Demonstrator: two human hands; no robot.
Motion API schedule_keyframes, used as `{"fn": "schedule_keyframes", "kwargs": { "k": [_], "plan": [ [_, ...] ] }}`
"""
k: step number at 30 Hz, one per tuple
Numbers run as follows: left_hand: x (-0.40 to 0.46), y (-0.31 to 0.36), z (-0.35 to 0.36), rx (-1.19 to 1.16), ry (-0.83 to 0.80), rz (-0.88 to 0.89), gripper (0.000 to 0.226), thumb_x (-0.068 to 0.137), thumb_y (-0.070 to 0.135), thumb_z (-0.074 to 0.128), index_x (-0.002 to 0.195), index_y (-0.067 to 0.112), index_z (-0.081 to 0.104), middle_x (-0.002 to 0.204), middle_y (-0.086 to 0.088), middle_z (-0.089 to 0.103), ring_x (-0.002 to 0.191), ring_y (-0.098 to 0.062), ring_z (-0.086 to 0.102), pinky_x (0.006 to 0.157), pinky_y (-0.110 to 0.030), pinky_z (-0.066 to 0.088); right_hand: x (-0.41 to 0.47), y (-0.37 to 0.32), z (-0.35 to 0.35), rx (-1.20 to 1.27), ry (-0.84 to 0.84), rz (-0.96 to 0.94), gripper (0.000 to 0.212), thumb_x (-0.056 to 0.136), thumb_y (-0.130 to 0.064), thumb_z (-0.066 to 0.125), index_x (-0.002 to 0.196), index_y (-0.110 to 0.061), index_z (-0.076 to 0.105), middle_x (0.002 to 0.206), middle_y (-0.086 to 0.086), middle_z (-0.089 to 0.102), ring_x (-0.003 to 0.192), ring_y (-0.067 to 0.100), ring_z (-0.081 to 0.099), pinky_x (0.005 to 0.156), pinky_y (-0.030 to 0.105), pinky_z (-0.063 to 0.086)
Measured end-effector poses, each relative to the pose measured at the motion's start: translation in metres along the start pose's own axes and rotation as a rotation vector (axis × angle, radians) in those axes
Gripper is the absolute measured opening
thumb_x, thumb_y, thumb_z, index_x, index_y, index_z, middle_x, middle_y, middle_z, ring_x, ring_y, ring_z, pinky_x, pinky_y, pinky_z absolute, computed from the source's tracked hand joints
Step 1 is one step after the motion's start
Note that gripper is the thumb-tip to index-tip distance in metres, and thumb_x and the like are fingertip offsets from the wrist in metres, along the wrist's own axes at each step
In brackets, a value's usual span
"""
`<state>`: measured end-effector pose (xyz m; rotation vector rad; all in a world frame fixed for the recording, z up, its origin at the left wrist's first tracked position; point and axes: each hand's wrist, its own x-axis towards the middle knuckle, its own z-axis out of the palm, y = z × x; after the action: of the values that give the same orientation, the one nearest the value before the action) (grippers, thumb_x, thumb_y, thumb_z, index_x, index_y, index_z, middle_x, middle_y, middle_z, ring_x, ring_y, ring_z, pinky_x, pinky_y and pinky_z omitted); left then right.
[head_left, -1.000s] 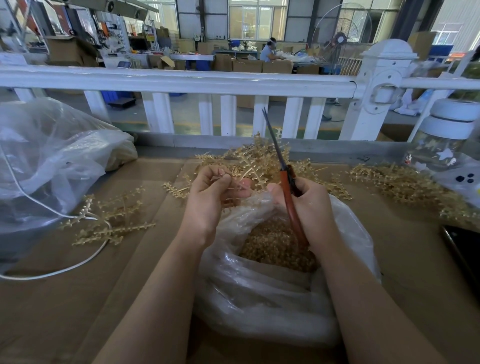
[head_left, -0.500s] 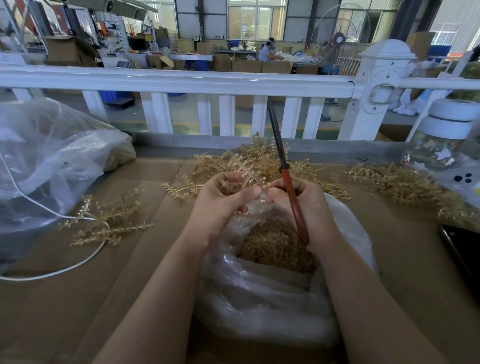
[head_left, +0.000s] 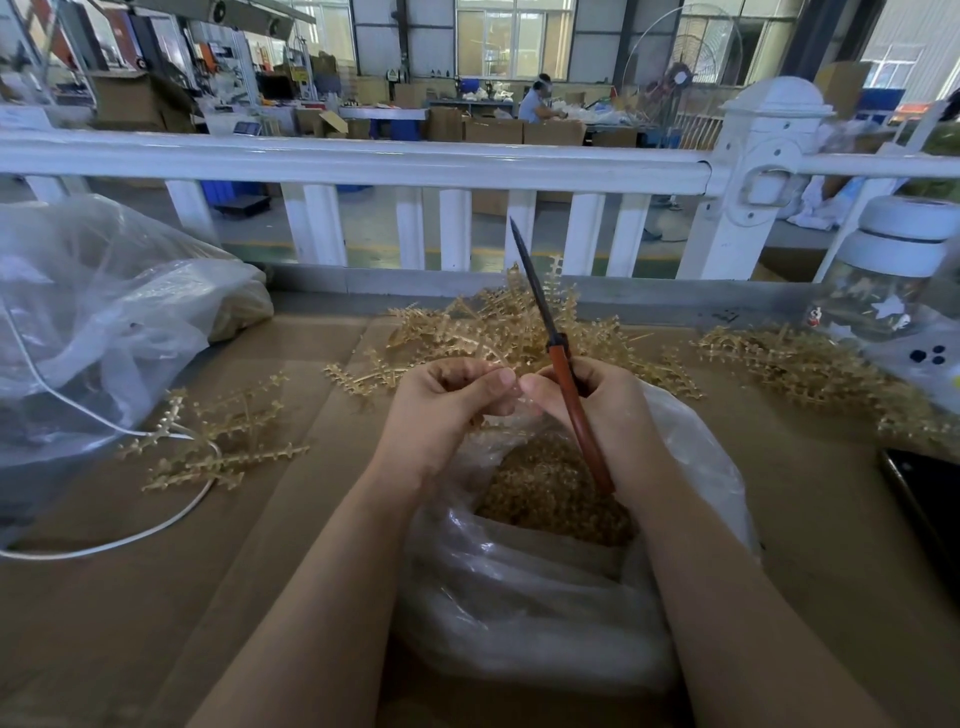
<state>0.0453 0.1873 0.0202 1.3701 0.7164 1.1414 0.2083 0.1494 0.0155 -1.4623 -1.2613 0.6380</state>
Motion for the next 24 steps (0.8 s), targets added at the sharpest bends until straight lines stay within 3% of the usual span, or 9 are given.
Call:
{"fn": "schedule_keyframes", "kwargs": {
  "k": [3, 5, 9, 14, 19, 24],
  "plan": [
    [0.003, 0.001, -0.003, -0.066, 0.073, 0.011, 0.007, 0.078, 0.019, 0.075, 0.075, 0.013, 0.075, 0.071, -0.006, 0.074, 0.065, -0.011, 0.068, 0.063, -0.019, 0.053, 0.002, 0.006, -0.001, -0.155, 0.040, -0.065, 0.028, 0.077, -0.057, 0.078, 0.081, -0.031, 0.068, 0.076, -0.026, 0.070, 0.074, -0.002, 0.066, 0.064, 0.015, 0.051],
    [0.003, 0.002, -0.005, -0.088, 0.080, 0.025, 0.006, 0.076, 0.021, 0.076, 0.074, 0.015, 0.077, 0.075, -0.006, 0.075, 0.065, -0.011, 0.067, 0.065, -0.019, 0.054, 0.000, 0.007, 0.000, -0.236, 0.063, -0.113, 0.040, 0.070, -0.072, 0.071, 0.084, -0.036, 0.064, 0.080, -0.033, 0.066, 0.079, -0.011, 0.062, 0.058, 0.008, 0.044],
    [0.002, 0.003, -0.007, -0.114, 0.102, 0.059, 0.006, 0.074, 0.024, 0.077, 0.072, 0.019, 0.078, 0.075, -0.004, 0.075, 0.067, -0.010, 0.067, 0.066, -0.019, 0.054, -0.001, 0.011, -0.001, -0.360, 0.082, -0.183, 0.057, 0.066, -0.085, 0.056, 0.096, -0.038, 0.063, 0.083, -0.025, 0.067, 0.083, -0.005, 0.062, 0.064, 0.017, 0.044],
    [0.002, 0.003, -0.010, -0.123, 0.125, 0.099, 0.011, 0.082, 0.017, 0.073, 0.071, 0.019, 0.076, 0.072, 0.001, 0.074, 0.064, -0.004, 0.065, 0.060, -0.015, 0.050, -0.003, 0.014, -0.003, -0.477, 0.019, -0.218, 0.052, 0.074, -0.081, 0.058, 0.099, -0.036, 0.059, 0.083, -0.016, 0.065, 0.082, 0.003, 0.060, 0.068, 0.025, 0.051],
    [0.002, 0.001, -0.011, -0.087, 0.105, 0.148, 0.034, 0.091, 0.006, 0.064, 0.064, 0.025, 0.075, 0.063, 0.007, 0.068, 0.058, 0.000, 0.060, 0.056, -0.013, 0.047, -0.006, 0.012, -0.002, -0.518, -0.011, -0.247, 0.052, 0.077, -0.079, 0.058, 0.103, -0.034, 0.061, 0.085, -0.022, 0.063, 0.083, 0.000, 0.060, 0.067, 0.020, 0.049],
    [0.003, -0.002, -0.009, -0.116, 0.103, 0.139, 0.023, 0.091, 0.005, 0.064, 0.072, 0.017, 0.070, 0.066, 0.004, 0.068, 0.059, -0.002, 0.060, 0.058, -0.013, 0.047, -0.006, 0.012, -0.002, -0.536, -0.008, -0.244, 0.044, 0.080, -0.073, 0.063, 0.103, -0.035, 0.063, 0.084, -0.022, 0.064, 0.078, -0.005, 0.059, 0.059, 0.011, 0.041]
  ]
}}
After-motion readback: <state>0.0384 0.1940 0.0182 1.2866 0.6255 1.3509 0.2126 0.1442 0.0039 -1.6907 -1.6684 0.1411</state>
